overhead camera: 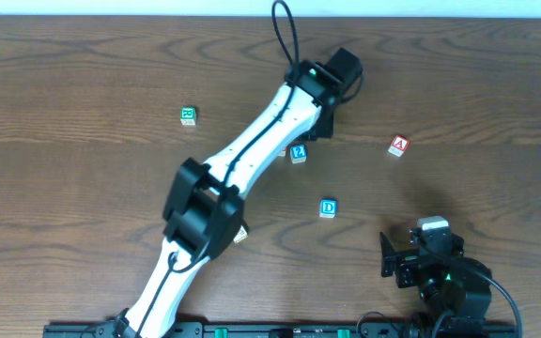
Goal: Spell out Ai2
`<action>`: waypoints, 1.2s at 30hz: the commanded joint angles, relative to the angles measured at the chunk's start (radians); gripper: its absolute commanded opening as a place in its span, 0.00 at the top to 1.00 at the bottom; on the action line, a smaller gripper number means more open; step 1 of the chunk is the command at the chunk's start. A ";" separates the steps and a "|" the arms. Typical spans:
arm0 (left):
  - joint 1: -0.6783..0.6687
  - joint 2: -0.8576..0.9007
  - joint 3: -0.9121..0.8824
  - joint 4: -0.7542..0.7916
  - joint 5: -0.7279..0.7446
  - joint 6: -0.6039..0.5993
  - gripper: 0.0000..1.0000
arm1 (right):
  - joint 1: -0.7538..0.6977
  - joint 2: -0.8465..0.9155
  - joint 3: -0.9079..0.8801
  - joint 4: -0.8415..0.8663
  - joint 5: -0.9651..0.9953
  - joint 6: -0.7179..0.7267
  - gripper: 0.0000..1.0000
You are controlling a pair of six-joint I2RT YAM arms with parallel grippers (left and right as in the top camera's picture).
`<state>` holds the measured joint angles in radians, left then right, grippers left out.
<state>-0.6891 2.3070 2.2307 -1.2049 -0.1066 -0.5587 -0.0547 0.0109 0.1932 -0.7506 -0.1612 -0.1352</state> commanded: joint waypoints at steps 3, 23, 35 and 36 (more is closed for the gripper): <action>0.080 -0.203 0.031 -0.025 -0.061 0.090 0.94 | 0.011 -0.005 -0.005 -0.002 -0.008 0.015 0.01; 0.376 -0.290 0.031 -0.087 0.064 0.187 0.94 | 0.011 -0.005 -0.005 -0.002 -0.008 0.015 0.01; 0.480 -0.290 0.030 -0.106 0.063 0.260 0.94 | 0.011 -0.005 -0.005 0.253 -0.206 0.349 0.01; 0.494 -0.290 0.030 -0.106 0.063 0.260 0.94 | 0.011 -0.005 -0.005 0.305 -0.257 0.471 0.01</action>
<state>-0.2344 2.0068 2.2566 -1.3060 -0.0479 -0.3305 -0.0547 0.0109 0.1886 -0.4995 -0.2592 0.0437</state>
